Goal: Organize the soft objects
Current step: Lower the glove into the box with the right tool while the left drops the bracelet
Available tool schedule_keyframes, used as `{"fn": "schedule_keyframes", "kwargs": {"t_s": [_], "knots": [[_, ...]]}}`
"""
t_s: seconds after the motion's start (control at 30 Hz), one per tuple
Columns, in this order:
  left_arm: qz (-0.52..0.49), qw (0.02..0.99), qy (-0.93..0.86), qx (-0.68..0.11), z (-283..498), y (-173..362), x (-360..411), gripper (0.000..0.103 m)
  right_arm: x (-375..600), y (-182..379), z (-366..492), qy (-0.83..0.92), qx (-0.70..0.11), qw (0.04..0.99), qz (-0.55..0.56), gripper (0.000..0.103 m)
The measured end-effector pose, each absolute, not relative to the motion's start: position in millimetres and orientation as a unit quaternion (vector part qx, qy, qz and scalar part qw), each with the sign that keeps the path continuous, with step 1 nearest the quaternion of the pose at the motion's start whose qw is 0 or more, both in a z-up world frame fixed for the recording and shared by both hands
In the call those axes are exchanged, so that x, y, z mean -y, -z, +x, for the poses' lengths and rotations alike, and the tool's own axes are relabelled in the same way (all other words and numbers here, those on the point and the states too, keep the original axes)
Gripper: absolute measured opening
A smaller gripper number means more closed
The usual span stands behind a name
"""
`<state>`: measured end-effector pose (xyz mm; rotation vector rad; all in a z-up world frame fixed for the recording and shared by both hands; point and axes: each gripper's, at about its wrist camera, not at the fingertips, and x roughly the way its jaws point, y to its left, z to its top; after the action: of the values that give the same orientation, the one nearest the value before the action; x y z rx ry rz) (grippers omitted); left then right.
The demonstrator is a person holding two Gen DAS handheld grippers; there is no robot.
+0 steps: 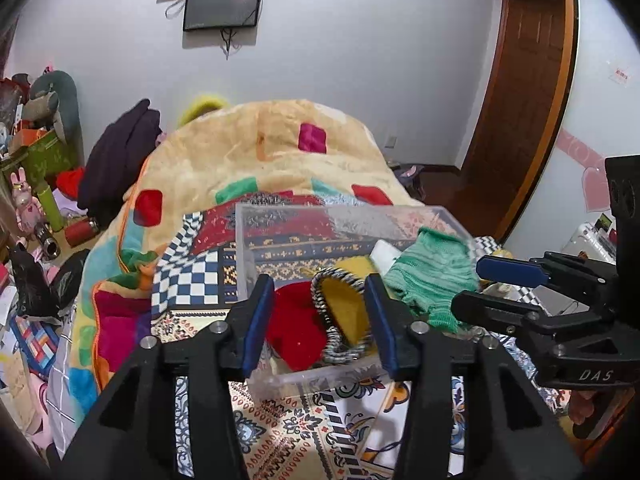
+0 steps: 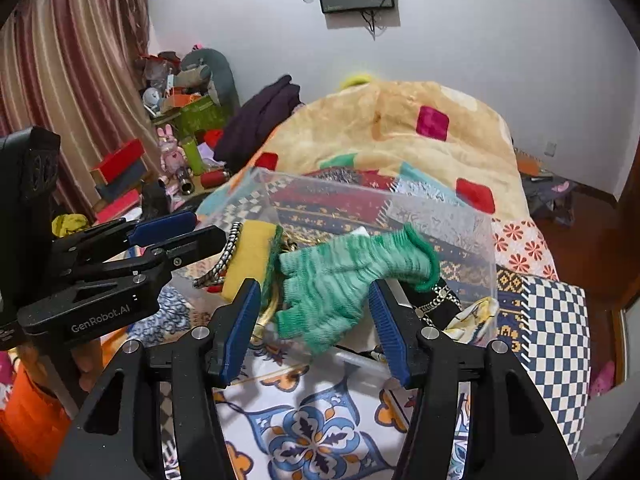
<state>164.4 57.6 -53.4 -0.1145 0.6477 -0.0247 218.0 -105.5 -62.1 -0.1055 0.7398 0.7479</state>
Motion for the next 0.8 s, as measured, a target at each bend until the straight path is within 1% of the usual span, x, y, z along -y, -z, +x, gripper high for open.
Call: {"fn": "schedule_keyframes", "kwargs": {"t_s": [0.27, 0.37, 0.47, 0.53, 0.57, 0.63, 0.67, 0.73, 0.8], "knots": [[-0.054, 0.965, 0.02, -0.256, 130.2, 11.5, -50.1, 0.054, 125.0, 22.8, 195.2, -0.361, -0.295, 0.884, -0.03, 0.053], [-0.052, 0.973, 0.026, -0.223, 112.1, -7.6, -43.1, 0.059, 134.4, 7.2, 184.3, -0.355, -0.269, 0.895, -0.02, 0.053], [-0.048, 0.98, 0.028, -0.193, 95.5, -22.4, -36.0, 0.065, 144.3, -5.1, 171.9, -0.348, -0.243, 0.905, -0.013, 0.061], [-0.044, 0.983, 0.025, -0.175, 85.4, -30.1, -31.4, 0.074, 148.6, -11.0, 165.3, -0.343, -0.229, 0.911, -0.011, 0.065], [-0.043, 0.984, 0.025, -0.169, 81.4, -32.5, -30.4, 0.076, 151.3, -14.8, 160.7, -0.341, -0.219, 0.914, -0.01, 0.067], [-0.041, 0.987, 0.025, -0.155, 71.6, -38.8, -27.3, 0.085, 154.7, -18.8, 154.9, -0.337, -0.206, 0.919, -0.006, 0.075], [-0.04, 0.988, 0.025, -0.149, 67.6, -41.3, -26.3, 0.087, 156.5, -21.5, 151.1, -0.335, -0.198, 0.921, -0.005, 0.076], [-0.041, 0.989, 0.025, -0.142, 63.2, -44.5, -26.1, 0.092, 158.8, -24.9, 145.8, -0.329, -0.186, 0.926, -0.003, 0.083], [-0.04, 0.99, 0.025, -0.135, 58.4, -46.3, -25.0, 0.095, 159.7, -26.8, 140.7, -0.325, -0.175, 0.929, -0.001, 0.086]]}}
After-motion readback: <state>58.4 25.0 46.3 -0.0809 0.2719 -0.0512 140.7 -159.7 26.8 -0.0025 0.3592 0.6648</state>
